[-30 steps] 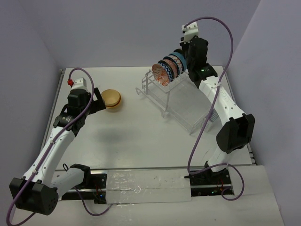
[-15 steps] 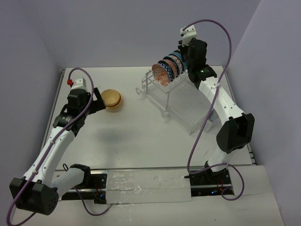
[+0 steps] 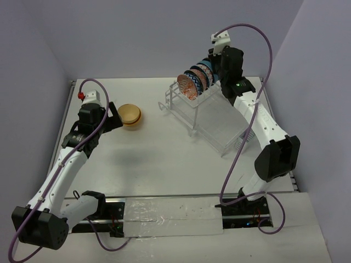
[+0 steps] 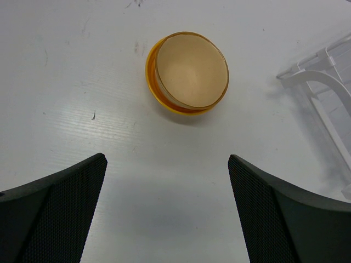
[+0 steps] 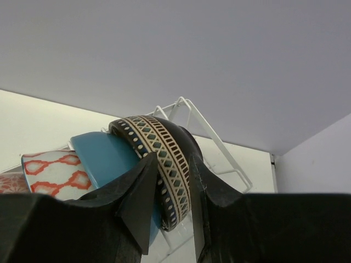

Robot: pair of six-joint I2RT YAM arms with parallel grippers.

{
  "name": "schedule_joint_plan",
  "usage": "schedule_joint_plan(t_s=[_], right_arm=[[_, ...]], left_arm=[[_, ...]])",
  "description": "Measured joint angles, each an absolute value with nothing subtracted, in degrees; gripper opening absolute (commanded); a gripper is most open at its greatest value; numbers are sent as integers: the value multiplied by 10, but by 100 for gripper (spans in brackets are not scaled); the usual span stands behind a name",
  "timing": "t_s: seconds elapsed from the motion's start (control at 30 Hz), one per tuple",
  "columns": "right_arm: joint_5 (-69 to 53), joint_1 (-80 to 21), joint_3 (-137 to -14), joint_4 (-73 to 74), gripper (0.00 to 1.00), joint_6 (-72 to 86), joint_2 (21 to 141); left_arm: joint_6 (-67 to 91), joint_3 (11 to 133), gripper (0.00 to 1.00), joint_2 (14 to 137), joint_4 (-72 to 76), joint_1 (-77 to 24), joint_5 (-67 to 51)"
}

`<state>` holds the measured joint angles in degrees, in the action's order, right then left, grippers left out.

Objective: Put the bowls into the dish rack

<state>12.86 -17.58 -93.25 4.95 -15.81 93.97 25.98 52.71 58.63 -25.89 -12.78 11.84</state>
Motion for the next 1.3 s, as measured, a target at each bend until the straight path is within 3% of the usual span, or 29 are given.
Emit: schedule_joint_plan(t_s=[0.5, 0.8, 1.03, 1.3], right_arm=[[150, -176, -880, 46, 44, -125, 794], [106, -176, -732, 30, 62, -32, 676], [52, -176, -635, 24, 64, 41, 605], [19, -176, -559, 12, 65, 76, 552]], left_arm=[[275, 527, 99, 625, -259, -112, 119], [290, 537, 98, 706, -267, -103, 125], [300, 635, 88, 849, -308, -101, 137], [307, 791, 65, 958, -335, -100, 157]])
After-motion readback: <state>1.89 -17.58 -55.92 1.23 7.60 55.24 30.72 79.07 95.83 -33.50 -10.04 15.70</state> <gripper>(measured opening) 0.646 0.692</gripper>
